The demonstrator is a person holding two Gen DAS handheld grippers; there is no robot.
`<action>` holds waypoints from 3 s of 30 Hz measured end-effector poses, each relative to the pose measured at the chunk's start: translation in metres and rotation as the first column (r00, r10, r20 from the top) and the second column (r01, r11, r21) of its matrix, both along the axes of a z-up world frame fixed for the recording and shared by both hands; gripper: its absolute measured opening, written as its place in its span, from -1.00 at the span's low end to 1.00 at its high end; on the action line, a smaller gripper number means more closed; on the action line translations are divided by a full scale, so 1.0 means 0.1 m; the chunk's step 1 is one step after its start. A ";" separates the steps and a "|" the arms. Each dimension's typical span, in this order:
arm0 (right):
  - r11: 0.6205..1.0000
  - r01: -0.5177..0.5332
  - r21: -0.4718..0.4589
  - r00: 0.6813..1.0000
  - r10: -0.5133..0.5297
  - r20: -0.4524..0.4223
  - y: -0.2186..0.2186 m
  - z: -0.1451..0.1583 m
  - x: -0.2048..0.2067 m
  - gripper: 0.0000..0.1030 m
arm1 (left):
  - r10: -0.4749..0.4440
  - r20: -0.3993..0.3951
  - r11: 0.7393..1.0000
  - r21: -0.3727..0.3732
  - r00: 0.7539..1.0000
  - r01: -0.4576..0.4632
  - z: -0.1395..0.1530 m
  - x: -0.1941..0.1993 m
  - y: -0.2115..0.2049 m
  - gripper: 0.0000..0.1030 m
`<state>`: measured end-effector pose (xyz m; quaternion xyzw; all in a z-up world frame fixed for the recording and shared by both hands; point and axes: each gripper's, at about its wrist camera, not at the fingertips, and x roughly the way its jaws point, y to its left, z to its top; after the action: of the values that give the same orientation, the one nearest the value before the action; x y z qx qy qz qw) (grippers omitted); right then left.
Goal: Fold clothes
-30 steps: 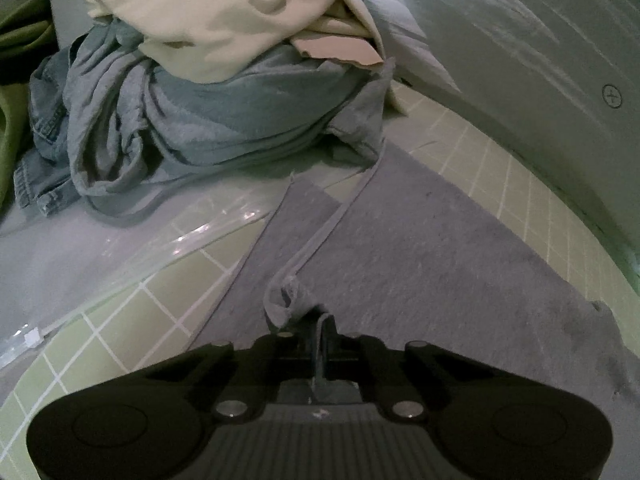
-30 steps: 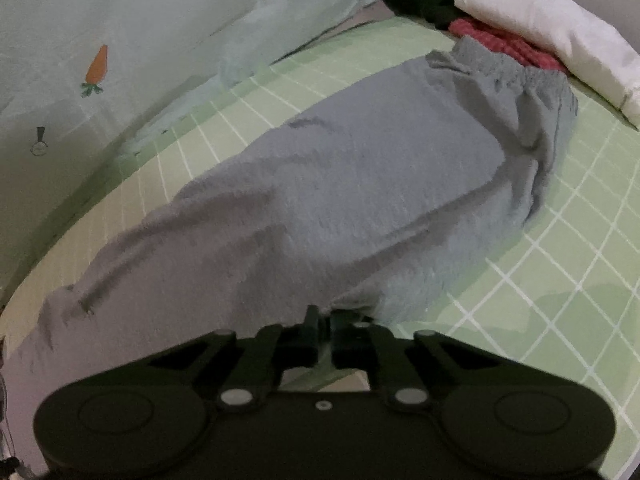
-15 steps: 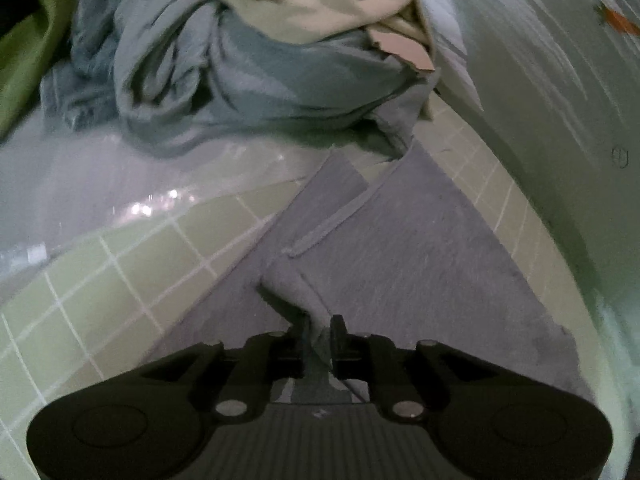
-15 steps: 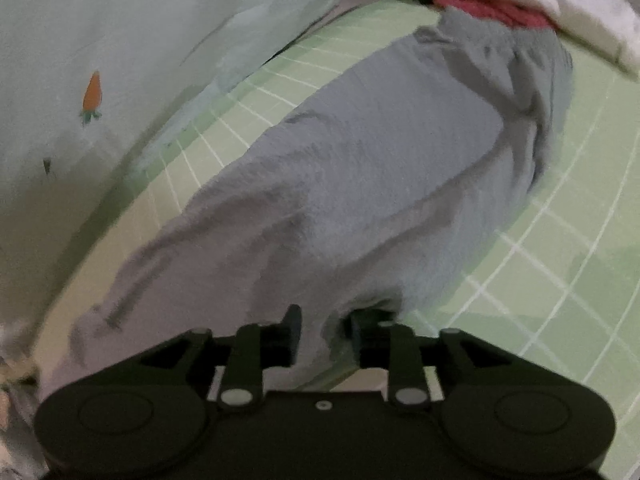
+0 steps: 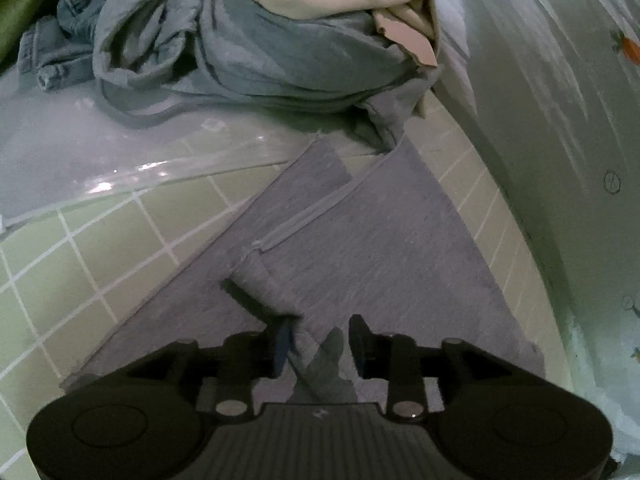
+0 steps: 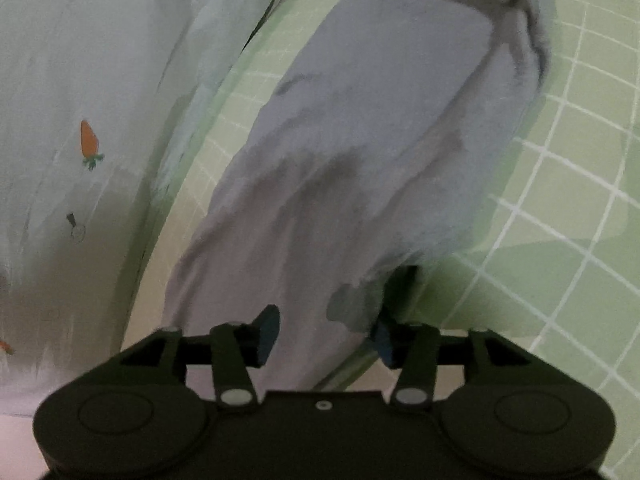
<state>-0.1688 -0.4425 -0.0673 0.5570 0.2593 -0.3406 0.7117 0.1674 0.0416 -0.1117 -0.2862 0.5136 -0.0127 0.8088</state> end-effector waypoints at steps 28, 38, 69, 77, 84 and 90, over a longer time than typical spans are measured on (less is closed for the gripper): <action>0.991 0.006 -0.131 0.984 -0.029 -0.176 -0.15 0.05 0.09 -0.36 | 0.004 0.009 0.980 0.199 1.000 -0.006 0.14 0.20 -0.10 -0.98; 0.977 0.049 -0.206 0.991 -0.073 -0.109 -0.17 0.32 -0.14 -0.92 | 0.042 0.331 0.976 0.186 0.943 -0.109 1.10 -0.46 0.03 -0.98; 0.942 -0.187 -0.277 0.943 0.093 -0.321 0.04 0.37 -0.16 0.57 | 0.070 -0.002 0.898 0.435 0.998 -0.062 -0.04 -0.89 -0.08 0.37; 0.935 -0.208 -0.287 0.929 0.096 -0.359 0.06 0.37 -0.25 0.58 | -0.002 0.046 0.872 0.489 0.999 -0.021 -0.05 -0.93 -0.30 -0.06; 0.929 -0.221 -0.296 0.929 0.108 -0.354 0.06 0.39 -0.32 0.58 | 0.081 0.072 0.897 0.430 0.994 -0.104 -0.01 -0.93 -0.40 -0.81; 0.933 -0.196 -0.302 0.936 0.087 -0.340 -0.01 0.41 -0.51 0.58 | -0.037 0.230 0.899 0.433 0.973 -0.068 0.38 -0.98 -0.59 -0.83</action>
<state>-0.2202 -0.4430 -0.0268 0.3464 0.3507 -0.4124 0.7661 0.0698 -0.0179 -0.0734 -0.0980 0.4030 0.0762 0.9067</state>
